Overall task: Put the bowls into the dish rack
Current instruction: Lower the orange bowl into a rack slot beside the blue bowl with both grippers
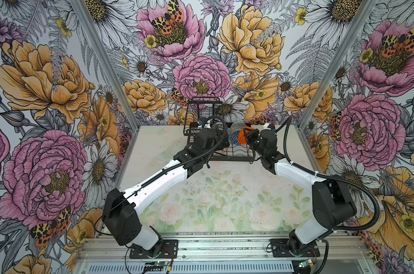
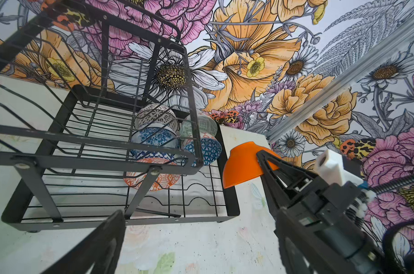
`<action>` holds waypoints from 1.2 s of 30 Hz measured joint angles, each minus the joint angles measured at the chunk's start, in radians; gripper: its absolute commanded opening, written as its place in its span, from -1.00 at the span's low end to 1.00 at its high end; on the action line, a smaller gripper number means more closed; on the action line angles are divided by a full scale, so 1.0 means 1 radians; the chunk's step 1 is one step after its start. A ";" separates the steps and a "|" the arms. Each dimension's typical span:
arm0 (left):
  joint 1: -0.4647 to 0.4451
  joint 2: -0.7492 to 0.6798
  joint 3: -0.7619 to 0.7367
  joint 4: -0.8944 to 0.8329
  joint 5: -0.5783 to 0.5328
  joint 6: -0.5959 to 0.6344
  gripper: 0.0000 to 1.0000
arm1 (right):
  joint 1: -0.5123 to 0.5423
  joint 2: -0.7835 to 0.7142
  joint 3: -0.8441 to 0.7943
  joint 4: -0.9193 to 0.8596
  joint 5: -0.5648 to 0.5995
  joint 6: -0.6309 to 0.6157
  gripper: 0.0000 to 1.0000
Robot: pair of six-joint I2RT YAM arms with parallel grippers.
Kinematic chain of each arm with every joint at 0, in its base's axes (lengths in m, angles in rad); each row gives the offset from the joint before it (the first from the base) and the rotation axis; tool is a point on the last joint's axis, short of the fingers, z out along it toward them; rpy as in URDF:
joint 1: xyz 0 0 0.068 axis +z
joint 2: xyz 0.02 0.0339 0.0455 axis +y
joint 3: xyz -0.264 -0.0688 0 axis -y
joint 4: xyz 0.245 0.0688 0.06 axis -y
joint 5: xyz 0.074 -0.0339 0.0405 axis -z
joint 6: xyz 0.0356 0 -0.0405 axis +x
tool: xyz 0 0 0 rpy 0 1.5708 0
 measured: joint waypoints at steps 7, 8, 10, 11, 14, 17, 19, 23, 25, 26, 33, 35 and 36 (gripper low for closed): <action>0.013 0.000 0.000 0.001 0.080 0.000 0.97 | 0.000 0.037 -0.014 0.031 0.019 0.000 -1.00; 0.013 0.000 0.000 0.002 0.090 0.000 0.97 | 0.000 0.045 -0.015 0.035 0.019 0.000 -1.00; 0.013 0.000 0.000 0.003 0.109 0.000 0.97 | 0.000 0.061 -0.015 0.043 0.019 0.000 -1.00; 0.013 0.000 0.000 0.003 0.118 -0.001 0.97 | 0.000 0.071 -0.015 0.045 0.018 0.000 -1.00; 0.013 0.009 0.003 0.002 0.142 -0.012 0.98 | 0.000 0.100 -0.015 0.048 0.015 0.000 -1.00; 0.012 0.039 0.014 0.002 0.163 -0.019 0.97 | -0.001 0.123 -0.015 0.050 0.010 0.000 -1.00; 0.009 0.059 0.014 0.000 0.175 -0.022 0.97 | -0.006 0.131 -0.015 0.051 0.005 0.000 -1.00; 0.003 0.083 0.015 -0.009 0.192 -0.022 0.97 | -0.013 0.161 -0.014 0.077 -0.009 0.008 -1.00; 0.003 0.084 0.018 -0.015 0.194 -0.022 0.97 | -0.018 0.188 -0.011 0.092 -0.016 0.015 -1.00; 0.002 0.084 0.021 -0.017 0.198 -0.022 0.97 | -0.019 0.204 -0.006 0.096 -0.018 0.020 -1.00; 0.016 0.087 0.078 -0.047 0.251 -0.021 0.97 | -0.026 0.296 0.061 0.109 -0.029 0.037 -1.00; 0.019 0.090 0.086 -0.061 0.253 -0.021 0.98 | -0.026 0.314 0.082 0.119 -0.033 0.045 -1.00; 0.019 0.092 0.087 -0.069 0.253 -0.021 0.97 | -0.026 0.320 0.092 0.122 -0.034 0.047 -1.00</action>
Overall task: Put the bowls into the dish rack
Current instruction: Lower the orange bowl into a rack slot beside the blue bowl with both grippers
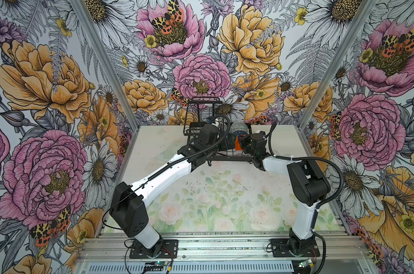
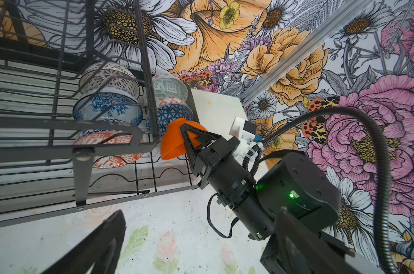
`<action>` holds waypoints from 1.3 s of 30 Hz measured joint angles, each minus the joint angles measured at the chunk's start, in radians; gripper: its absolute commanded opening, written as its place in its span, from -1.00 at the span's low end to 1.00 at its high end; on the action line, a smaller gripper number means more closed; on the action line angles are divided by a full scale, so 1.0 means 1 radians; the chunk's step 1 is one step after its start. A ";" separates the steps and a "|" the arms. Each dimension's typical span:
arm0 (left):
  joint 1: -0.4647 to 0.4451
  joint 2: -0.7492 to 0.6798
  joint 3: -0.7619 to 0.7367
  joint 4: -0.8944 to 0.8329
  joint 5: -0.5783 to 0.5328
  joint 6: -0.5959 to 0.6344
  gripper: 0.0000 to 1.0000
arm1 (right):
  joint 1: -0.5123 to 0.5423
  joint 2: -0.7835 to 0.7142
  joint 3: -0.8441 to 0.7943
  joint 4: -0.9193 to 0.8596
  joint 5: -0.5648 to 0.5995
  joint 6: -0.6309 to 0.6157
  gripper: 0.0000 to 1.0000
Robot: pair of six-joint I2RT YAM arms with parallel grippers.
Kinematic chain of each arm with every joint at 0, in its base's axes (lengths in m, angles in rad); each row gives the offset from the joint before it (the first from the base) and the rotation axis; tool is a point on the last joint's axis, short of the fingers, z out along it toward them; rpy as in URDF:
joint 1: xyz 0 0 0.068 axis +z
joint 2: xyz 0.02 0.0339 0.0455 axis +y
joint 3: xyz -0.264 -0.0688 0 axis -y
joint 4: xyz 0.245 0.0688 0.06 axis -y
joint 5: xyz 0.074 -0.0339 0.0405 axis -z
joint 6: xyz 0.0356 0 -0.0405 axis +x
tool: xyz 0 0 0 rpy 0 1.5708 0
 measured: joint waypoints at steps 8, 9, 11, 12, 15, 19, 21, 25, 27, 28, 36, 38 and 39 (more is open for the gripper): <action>0.006 0.005 0.002 -0.061 -0.001 0.011 0.97 | 0.000 0.049 0.024 0.040 -0.001 0.023 -1.00; 0.006 0.005 0.002 -0.063 -0.001 0.011 0.97 | 0.000 0.057 0.024 0.047 -0.001 0.027 -1.00; 0.006 0.005 0.003 -0.068 0.000 0.015 0.97 | -0.005 0.076 0.024 0.057 -0.001 0.038 -1.00; 0.006 0.006 0.004 -0.068 0.000 0.016 0.97 | -0.005 0.084 0.024 0.069 0.000 0.040 -1.00; 0.006 0.008 0.005 -0.071 0.000 0.018 0.97 | -0.007 0.089 0.026 0.079 -0.001 0.051 -1.00; 0.006 0.020 0.014 -0.075 -0.001 0.018 0.97 | -0.011 0.102 0.026 0.094 -0.001 0.056 -1.00; 0.008 0.026 0.016 -0.078 0.000 0.018 0.97 | -0.013 0.105 0.026 0.101 -0.004 0.059 -1.00; 0.014 0.031 0.020 -0.079 -0.001 0.018 0.97 | -0.013 0.112 0.026 0.112 -0.008 0.060 -1.00; 0.018 0.032 0.020 -0.081 0.000 0.018 0.97 | -0.013 0.117 0.030 0.115 -0.015 0.064 -1.00; 0.019 0.032 0.020 -0.084 -0.001 0.018 0.97 | -0.013 0.117 0.031 0.114 -0.015 0.066 -1.00; 0.023 0.032 0.020 -0.085 0.000 0.017 0.97 | -0.009 0.117 0.026 0.110 -0.011 0.104 -1.00; 0.023 0.032 0.020 -0.085 0.000 0.017 0.97 | -0.002 0.117 0.018 0.119 -0.003 0.116 -1.00; 0.024 0.032 0.020 -0.085 0.000 0.017 0.97 | 0.002 0.117 0.016 0.122 0.005 0.119 -1.00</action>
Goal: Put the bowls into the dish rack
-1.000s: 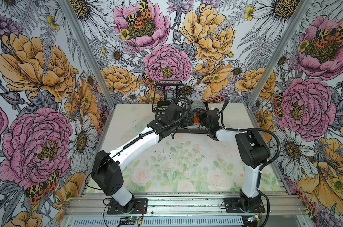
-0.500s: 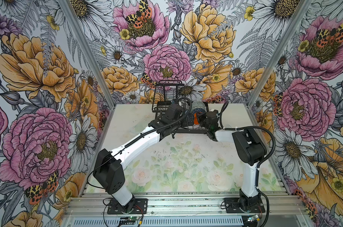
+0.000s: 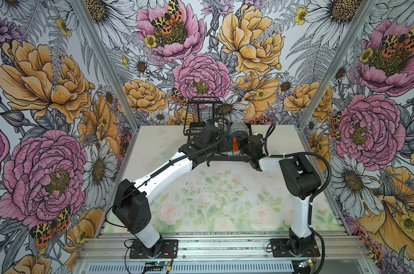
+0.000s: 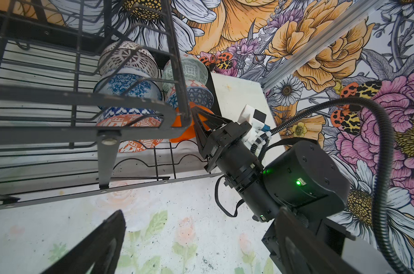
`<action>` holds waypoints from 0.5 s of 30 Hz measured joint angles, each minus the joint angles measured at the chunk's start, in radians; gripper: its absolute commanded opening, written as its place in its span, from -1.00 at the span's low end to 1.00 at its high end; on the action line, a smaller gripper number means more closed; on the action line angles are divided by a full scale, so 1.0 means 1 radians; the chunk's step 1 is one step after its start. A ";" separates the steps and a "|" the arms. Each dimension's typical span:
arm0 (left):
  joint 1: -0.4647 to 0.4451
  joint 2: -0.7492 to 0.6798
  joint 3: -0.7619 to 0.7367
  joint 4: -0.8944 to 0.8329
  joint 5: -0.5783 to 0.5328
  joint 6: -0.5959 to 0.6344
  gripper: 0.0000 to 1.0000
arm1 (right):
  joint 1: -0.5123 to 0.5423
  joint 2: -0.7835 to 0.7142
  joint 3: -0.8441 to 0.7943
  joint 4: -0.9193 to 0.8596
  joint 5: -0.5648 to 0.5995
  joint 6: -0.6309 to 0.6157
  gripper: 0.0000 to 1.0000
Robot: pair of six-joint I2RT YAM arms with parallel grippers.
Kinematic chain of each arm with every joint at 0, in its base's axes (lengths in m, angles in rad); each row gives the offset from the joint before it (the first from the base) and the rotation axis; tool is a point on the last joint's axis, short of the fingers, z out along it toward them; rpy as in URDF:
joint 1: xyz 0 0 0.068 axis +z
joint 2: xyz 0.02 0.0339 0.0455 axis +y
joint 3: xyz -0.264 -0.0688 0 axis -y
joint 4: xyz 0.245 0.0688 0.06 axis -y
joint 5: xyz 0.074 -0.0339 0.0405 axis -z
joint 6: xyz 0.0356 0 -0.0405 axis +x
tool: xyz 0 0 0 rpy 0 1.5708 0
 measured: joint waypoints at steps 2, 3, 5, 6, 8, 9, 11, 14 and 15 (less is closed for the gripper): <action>0.000 0.000 0.000 0.000 0.000 0.000 0.97 | 0.007 -0.001 -0.007 0.006 0.011 0.008 -1.00; 0.000 0.000 0.000 0.000 0.000 0.000 0.97 | 0.010 -0.002 -0.010 0.008 0.017 0.016 -1.00; 0.000 0.000 0.000 0.000 0.000 -0.002 0.97 | 0.014 -0.003 -0.015 0.010 0.031 0.026 -1.00; 0.000 0.000 0.000 0.000 0.000 -0.003 0.97 | 0.015 -0.004 -0.018 0.011 0.035 0.031 -1.00; 0.000 0.000 0.000 0.000 0.000 -0.003 0.97 | 0.020 -0.010 -0.029 0.006 0.049 0.046 -1.00; 0.000 0.000 0.000 0.000 0.000 -0.003 0.97 | 0.023 -0.012 -0.033 0.005 0.056 0.050 -1.00; 0.000 0.000 -0.001 0.000 0.000 -0.003 0.97 | 0.027 -0.018 -0.038 -0.003 0.074 0.060 -1.00; 0.000 0.000 -0.002 0.000 0.000 -0.003 0.97 | 0.033 -0.025 -0.038 -0.025 0.096 0.072 -1.00; 0.000 0.000 -0.003 0.000 0.000 -0.003 0.97 | 0.035 -0.027 -0.038 -0.030 0.101 0.076 -1.00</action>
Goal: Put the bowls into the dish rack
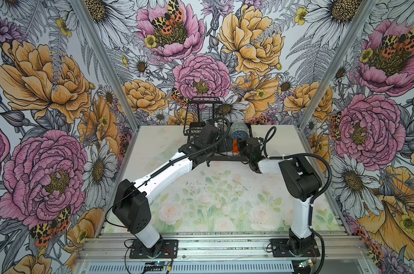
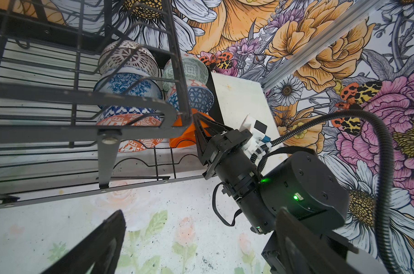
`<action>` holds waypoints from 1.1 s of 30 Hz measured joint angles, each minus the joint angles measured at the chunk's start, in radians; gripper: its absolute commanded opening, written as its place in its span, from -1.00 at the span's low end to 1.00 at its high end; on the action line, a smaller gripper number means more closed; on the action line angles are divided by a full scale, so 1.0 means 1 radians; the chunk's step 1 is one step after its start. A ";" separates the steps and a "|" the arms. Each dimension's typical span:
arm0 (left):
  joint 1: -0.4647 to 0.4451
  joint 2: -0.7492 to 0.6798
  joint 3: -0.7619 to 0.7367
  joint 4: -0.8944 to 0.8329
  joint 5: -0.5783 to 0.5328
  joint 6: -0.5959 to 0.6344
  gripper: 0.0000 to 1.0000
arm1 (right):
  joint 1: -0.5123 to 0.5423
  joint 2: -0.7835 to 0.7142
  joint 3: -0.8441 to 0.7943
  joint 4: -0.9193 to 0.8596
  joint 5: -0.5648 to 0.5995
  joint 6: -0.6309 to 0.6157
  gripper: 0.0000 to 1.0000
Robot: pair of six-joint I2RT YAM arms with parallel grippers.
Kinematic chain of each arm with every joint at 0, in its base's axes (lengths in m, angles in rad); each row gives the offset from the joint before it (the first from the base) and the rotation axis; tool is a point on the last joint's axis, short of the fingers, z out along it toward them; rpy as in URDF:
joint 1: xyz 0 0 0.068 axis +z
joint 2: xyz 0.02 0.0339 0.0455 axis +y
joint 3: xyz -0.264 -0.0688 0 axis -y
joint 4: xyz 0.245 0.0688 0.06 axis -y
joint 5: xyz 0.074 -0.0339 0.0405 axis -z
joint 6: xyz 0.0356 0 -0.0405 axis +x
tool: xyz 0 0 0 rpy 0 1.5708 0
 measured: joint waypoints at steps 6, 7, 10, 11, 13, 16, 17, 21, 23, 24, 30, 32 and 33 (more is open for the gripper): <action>0.000 -0.002 -0.008 -0.001 0.000 0.000 0.97 | 0.011 -0.014 0.000 -0.042 0.038 0.040 -1.00; 0.000 -0.003 -0.010 -0.001 0.000 0.000 0.97 | 0.013 -0.017 0.001 -0.051 0.040 0.047 -1.00; -0.003 -0.011 -0.018 0.000 -0.003 0.000 0.97 | 0.016 -0.023 0.010 -0.085 0.046 0.056 -1.00; -0.005 -0.015 -0.021 -0.001 -0.003 0.000 0.97 | 0.016 -0.024 0.015 -0.097 0.048 0.058 -0.99; -0.005 -0.021 -0.026 -0.002 -0.004 0.000 0.97 | 0.016 -0.024 0.023 -0.113 0.048 0.062 -0.94; -0.006 -0.026 -0.027 -0.003 -0.008 0.000 0.97 | 0.016 -0.026 0.029 -0.128 0.048 0.066 -0.85; -0.006 -0.027 -0.027 -0.003 -0.009 0.000 0.97 | 0.016 -0.026 0.029 -0.131 0.048 0.067 -0.83; -0.007 -0.028 -0.027 -0.004 -0.014 0.000 0.97 | 0.016 -0.028 0.036 -0.146 0.045 0.069 -0.76; -0.007 -0.028 -0.027 -0.004 -0.014 0.000 0.97 | 0.016 -0.029 0.040 -0.165 0.040 0.069 -0.70; -0.007 -0.028 -0.027 -0.004 -0.014 0.000 0.97 | 0.017 -0.029 0.041 -0.169 0.039 0.069 -0.69; -0.012 -0.029 -0.027 -0.005 -0.015 0.000 0.97 | 0.017 -0.030 0.042 -0.193 0.028 0.069 -0.55; -0.013 -0.029 -0.028 -0.005 -0.015 0.000 0.97 | 0.017 -0.031 0.042 -0.195 0.025 0.069 -0.53; -0.013 -0.029 -0.027 -0.006 -0.015 0.000 0.97 | 0.017 -0.032 0.042 -0.197 0.024 0.069 -0.52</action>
